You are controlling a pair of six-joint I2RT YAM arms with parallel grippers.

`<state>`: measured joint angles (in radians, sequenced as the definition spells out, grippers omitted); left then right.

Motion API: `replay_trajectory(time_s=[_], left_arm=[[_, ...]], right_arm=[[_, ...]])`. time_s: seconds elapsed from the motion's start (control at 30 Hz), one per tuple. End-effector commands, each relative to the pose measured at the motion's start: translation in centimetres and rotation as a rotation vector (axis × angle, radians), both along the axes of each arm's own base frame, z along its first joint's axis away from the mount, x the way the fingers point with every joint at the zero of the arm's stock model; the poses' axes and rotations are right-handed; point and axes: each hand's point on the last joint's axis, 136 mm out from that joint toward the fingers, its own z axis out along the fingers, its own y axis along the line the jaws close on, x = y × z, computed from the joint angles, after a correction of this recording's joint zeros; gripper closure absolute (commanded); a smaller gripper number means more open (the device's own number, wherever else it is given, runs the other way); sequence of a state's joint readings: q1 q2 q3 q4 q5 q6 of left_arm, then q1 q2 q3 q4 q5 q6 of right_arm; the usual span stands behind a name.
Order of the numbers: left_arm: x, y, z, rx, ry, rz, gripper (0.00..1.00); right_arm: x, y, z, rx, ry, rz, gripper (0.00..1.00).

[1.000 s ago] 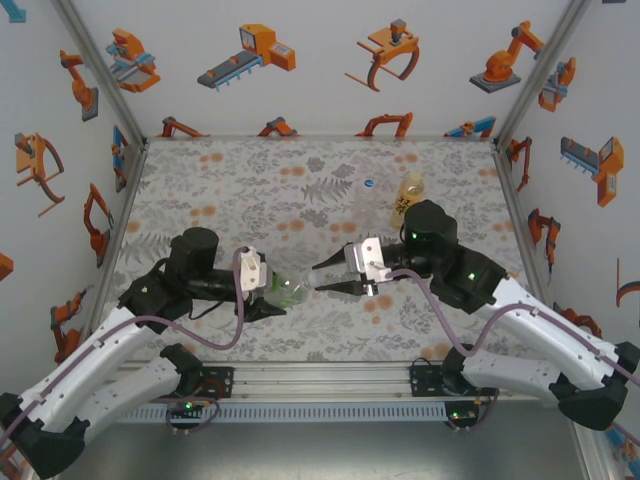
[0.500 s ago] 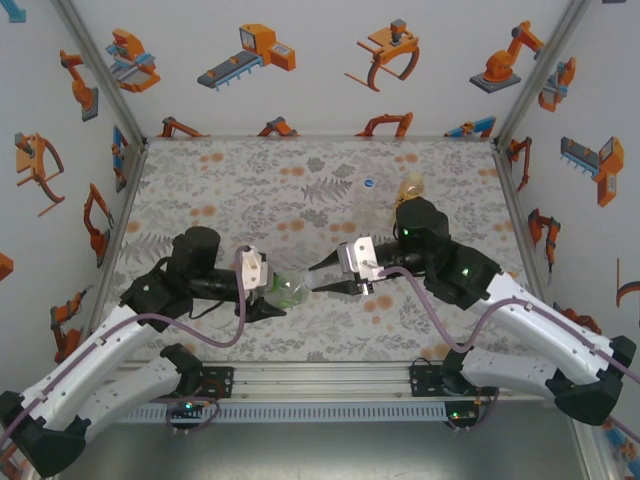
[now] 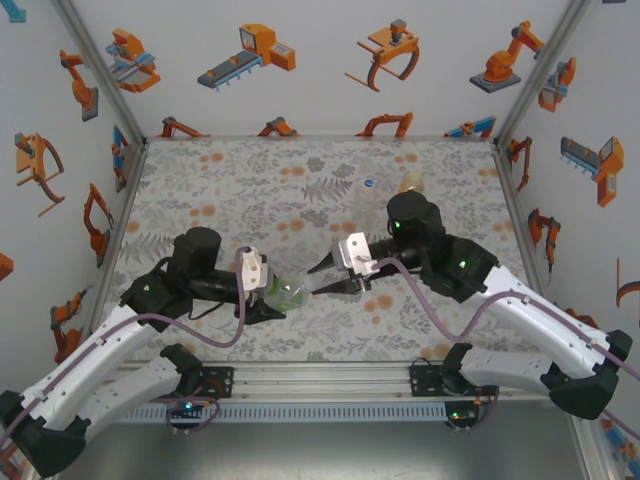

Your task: Screw on the bottle caps

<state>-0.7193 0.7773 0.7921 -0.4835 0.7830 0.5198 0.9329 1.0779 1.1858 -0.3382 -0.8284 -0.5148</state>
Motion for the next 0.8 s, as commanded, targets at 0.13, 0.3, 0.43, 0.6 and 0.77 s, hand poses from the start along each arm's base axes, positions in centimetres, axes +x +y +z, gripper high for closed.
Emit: replay_trajectory(time_s=[0.13,0.3,0.43,0.6,0.77], left_arm=[[3.0,0.2,3.9,-0.094,-0.194,0.154,1.0],[4.4,1.0,3.5,-0.062,-0.236,0.245,1.0],[4.9,1.5,3.2,-0.047,-0.254,0.29,1.0],[5.1,1.5,2.8,-0.044,-0.242,0.301,1.0],[4.6,1.1,2.5,-0.047,-0.212,0.268,1.0]], right_arm=[[6.2,2.3,-0.3,0.002,0.509,-0.389,1.0],[10.4,2.8,-1.7,-0.032,0.987,-0.692,1.0],[11.2,3.2,-4.3,-0.058,1.322,-0.825,0.97],[11.5,2.7,-4.2,0.009,1.373,-0.938,0.83],[11.2,2.1,-2.0,0.032,1.267,-0.908,0.58]])
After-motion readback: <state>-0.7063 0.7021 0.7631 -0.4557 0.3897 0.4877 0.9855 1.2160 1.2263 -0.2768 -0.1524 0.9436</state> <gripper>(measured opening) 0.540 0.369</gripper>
